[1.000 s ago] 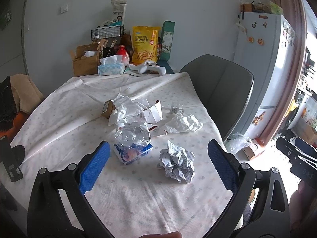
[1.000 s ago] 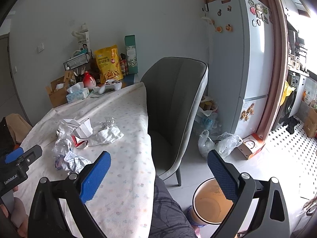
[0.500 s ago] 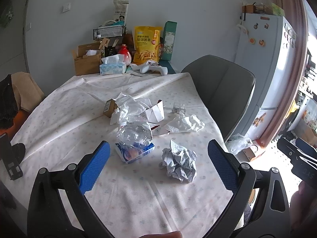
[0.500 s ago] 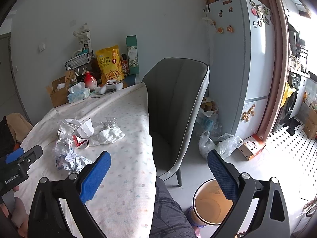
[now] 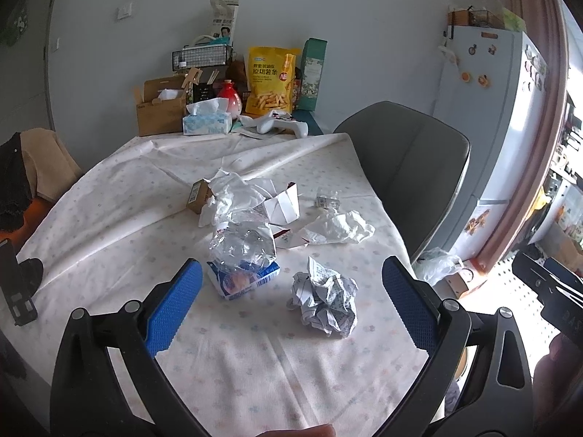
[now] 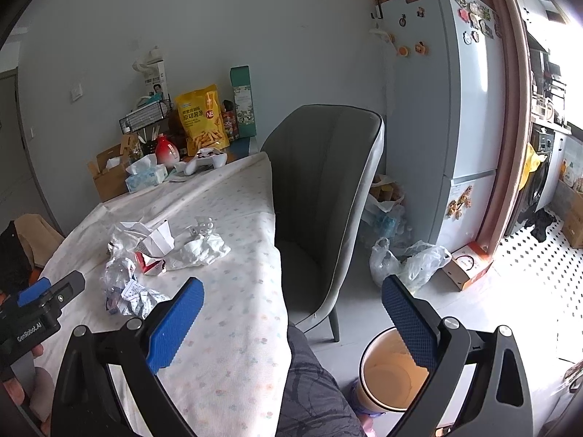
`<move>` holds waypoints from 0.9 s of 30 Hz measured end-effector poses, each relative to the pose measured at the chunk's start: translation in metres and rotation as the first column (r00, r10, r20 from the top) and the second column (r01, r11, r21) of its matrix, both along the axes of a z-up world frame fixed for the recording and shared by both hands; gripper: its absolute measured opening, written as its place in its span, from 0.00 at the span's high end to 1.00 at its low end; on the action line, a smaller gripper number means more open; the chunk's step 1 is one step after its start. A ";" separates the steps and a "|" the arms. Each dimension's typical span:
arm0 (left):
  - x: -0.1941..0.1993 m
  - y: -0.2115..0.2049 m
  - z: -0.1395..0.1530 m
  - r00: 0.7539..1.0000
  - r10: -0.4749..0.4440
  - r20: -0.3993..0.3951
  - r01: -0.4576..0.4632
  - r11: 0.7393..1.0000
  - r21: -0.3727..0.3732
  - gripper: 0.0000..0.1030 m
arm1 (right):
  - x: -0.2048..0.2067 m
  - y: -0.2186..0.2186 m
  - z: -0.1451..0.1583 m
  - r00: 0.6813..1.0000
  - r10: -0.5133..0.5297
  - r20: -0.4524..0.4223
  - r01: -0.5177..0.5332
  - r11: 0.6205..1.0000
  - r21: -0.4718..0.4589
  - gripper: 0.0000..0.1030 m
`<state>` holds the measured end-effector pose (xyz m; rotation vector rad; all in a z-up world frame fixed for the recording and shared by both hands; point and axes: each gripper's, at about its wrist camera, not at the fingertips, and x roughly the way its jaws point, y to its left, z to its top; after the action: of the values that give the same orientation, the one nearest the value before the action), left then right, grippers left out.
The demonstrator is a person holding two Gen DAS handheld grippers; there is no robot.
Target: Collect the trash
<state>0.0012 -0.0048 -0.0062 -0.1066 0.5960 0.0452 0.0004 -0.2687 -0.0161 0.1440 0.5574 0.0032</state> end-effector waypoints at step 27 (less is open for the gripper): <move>-0.027 0.088 -0.009 0.978 0.209 0.026 -0.206 0.974 -0.092 0.05 | 0.029 0.080 -0.002 0.959 0.282 -0.031 -0.282 0.959 0.017 0.07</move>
<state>-0.0253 0.0829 -0.0153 -0.2557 0.5500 0.2194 0.0298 -0.1888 -0.0182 0.0755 0.6073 0.2825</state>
